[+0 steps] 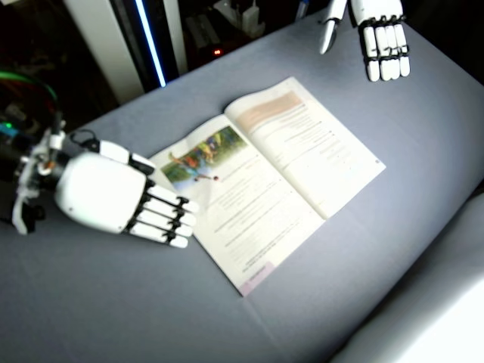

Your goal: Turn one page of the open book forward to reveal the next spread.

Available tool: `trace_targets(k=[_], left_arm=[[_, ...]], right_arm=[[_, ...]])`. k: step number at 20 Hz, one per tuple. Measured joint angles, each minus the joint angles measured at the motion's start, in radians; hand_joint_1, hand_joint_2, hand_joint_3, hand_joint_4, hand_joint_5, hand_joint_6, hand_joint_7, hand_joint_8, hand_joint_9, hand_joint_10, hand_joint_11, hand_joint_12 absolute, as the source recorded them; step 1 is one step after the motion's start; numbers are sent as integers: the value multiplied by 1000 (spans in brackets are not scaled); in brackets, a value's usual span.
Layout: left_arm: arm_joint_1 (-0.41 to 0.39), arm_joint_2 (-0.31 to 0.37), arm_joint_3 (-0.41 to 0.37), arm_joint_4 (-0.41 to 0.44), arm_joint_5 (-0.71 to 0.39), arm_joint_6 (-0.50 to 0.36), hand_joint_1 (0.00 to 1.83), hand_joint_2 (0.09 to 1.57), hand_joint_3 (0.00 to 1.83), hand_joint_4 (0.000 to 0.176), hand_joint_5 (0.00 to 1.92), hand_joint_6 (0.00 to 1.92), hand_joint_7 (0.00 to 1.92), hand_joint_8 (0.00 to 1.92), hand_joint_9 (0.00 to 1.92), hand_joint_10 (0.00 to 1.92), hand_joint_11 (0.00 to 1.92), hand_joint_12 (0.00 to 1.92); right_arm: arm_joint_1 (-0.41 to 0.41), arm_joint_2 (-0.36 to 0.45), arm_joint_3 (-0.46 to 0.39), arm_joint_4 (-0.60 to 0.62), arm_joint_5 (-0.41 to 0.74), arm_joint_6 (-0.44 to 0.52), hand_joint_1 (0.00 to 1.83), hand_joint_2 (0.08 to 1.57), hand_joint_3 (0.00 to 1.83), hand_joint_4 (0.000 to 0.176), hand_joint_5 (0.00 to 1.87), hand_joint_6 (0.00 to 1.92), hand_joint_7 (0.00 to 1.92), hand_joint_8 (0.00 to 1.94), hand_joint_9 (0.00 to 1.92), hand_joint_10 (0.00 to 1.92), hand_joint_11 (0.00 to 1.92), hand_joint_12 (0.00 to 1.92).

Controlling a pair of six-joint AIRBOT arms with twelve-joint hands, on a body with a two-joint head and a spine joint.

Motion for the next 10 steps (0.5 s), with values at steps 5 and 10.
trace_targets(k=[5, 10], left_arm=[[0, -1, 1, 0, -5, -3, 0, 1268, 12, 0, 7, 0, 0, 0, 0, 0, 0, 0], [0, -2, 1, 1, -8, -9, 0, 1271, 9, 0, 11, 1, 0, 0, 0, 0, 0, 0]], right_arm=[[43, -27, 7, -79, -21, 24, 0, 1297, 0, 0, 55, 15, 29, 8, 0, 0, 13, 5], [93, -72, 15, -106, -26, 24, 0, 1273, 0, 0, 48, 10, 37, 11, 9, 3, 26, 11]])
